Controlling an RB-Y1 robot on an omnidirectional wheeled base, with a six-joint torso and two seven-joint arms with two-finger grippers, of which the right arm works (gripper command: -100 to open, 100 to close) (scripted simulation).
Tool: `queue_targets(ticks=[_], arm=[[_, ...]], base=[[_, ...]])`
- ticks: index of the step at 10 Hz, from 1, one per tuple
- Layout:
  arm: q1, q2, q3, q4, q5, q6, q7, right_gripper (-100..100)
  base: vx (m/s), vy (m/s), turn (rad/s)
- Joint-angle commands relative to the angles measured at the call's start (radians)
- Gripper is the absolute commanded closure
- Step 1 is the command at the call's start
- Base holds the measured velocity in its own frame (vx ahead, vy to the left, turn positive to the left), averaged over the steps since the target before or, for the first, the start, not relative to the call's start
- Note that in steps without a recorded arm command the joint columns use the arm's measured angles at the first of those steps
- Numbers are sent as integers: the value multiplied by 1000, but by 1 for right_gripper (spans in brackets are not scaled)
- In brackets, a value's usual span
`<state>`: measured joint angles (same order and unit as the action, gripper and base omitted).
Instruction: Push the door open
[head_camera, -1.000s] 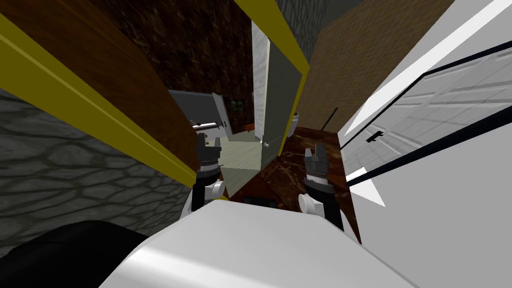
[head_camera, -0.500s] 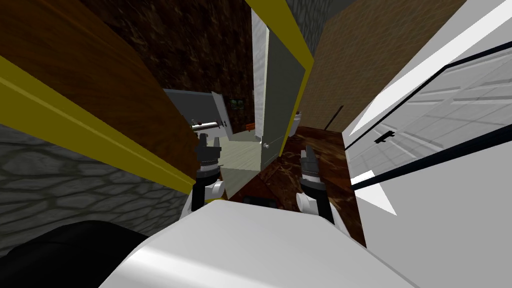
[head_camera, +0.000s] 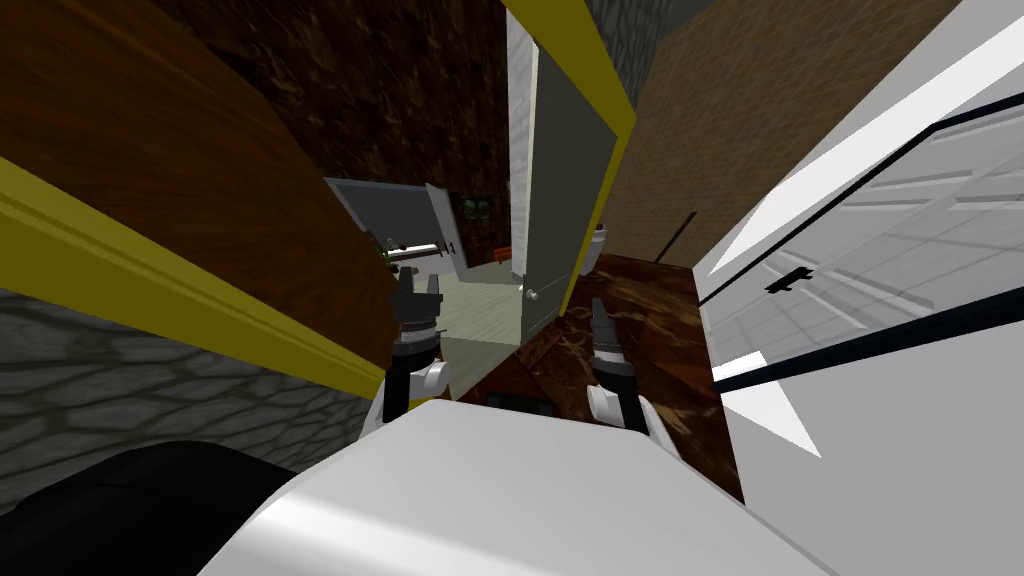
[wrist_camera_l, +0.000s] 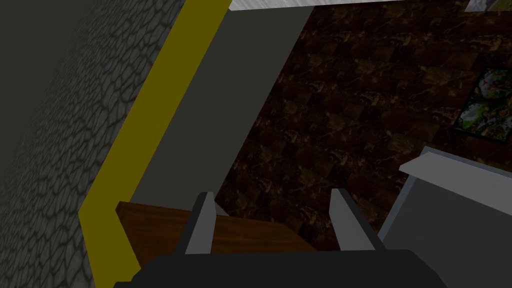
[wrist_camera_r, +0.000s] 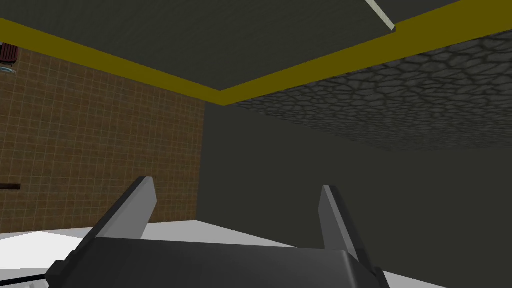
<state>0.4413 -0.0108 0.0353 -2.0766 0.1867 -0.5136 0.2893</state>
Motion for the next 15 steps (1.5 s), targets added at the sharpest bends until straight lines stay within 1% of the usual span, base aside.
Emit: queue_targets(ticks=[1,2,3,6,7,10,11,12,13,15], arm=[[-17,-7,1,50,25,-13,38,-100],[-28,-10,1,78,40,-22,60,-100],[-28,-10,1,84,40,-22,60,-100],[-63,-19,3,184,89,-54,133,-100],[-63,-19,3,192,89,-54,133,-100],[-99,-25,4,292,141,-87,211,-100],[-99,-25,4,307,141,-87,211,-100],[-112,-26,5,346,159,-98,237,-100],[-112,-26,5,346,159,-98,237,-100],[-137,-28,6,413,195,-121,291,-100]], base=[[95,-68,64],[99,-75,65],[64,-50,22],[65,-59,55],[62,-64,26],[74,-69,61],[60,-46,34],[56,-28,34],[42,-29,22],[47,-57,58]])
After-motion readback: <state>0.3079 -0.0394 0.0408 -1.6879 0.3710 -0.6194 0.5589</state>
